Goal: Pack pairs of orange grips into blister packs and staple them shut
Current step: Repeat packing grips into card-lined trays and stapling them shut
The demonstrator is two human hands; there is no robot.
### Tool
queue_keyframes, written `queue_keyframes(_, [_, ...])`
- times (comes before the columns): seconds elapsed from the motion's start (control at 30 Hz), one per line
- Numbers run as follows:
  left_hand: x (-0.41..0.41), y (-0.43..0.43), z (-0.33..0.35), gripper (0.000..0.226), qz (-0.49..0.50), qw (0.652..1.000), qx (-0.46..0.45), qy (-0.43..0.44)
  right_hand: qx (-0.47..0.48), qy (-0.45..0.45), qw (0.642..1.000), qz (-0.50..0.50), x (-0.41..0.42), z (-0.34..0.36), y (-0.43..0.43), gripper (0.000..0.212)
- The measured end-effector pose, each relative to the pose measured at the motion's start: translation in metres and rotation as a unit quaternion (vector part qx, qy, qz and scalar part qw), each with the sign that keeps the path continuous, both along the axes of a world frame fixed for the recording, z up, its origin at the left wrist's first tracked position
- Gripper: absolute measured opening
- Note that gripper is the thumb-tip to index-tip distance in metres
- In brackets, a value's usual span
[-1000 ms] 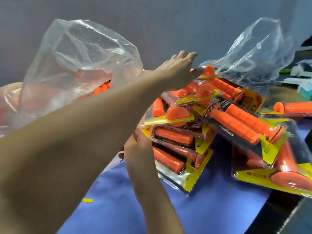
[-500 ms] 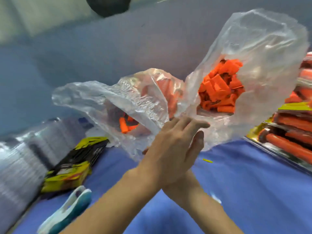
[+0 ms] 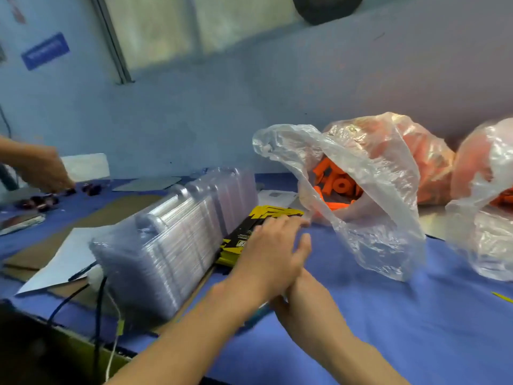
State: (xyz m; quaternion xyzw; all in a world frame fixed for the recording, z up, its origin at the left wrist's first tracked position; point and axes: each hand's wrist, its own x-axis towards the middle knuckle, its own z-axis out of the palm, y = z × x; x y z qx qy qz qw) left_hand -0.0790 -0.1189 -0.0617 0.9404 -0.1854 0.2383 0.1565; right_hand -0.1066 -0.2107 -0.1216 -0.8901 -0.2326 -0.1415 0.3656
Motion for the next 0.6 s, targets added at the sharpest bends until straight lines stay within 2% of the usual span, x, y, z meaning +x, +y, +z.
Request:
queue_keyframes(0.07, [0.004,0.046,0.023,0.031,0.086,0.995,0.015,-0.048,0.009,-0.030,0.999,0.025,0.006,0.010,0.025,0.017])
queue_keyframes(0.13, [0.001,0.096,0.039,0.031,0.177,0.981,0.042,-0.060,0.013,-0.036,0.998,0.057,0.013,0.024,0.060,0.036])
queue_keyframes(0.2, [-0.010,0.142,0.045,0.031,0.251,0.966,0.055,-0.039,0.027,-0.027,0.996,0.081,0.016,0.032,0.090,0.054])
queue_keyframes(0.27, [-0.026,0.178,0.043,0.031,0.291,0.956,0.041,-0.004,0.031,-0.019,0.994,0.102,0.016,0.035,0.114,0.063])
queue_keyframes(0.37, [-0.049,0.214,0.033,0.030,0.288,0.957,0.030,0.035,0.034,-0.017,0.992,0.118,0.013,0.037,0.147,0.071])
queue_keyframes(0.6, [-0.063,0.243,0.033,0.038,0.205,0.973,0.019,0.100,0.010,-0.012,0.986,0.167,0.007,0.017,0.180,0.073])
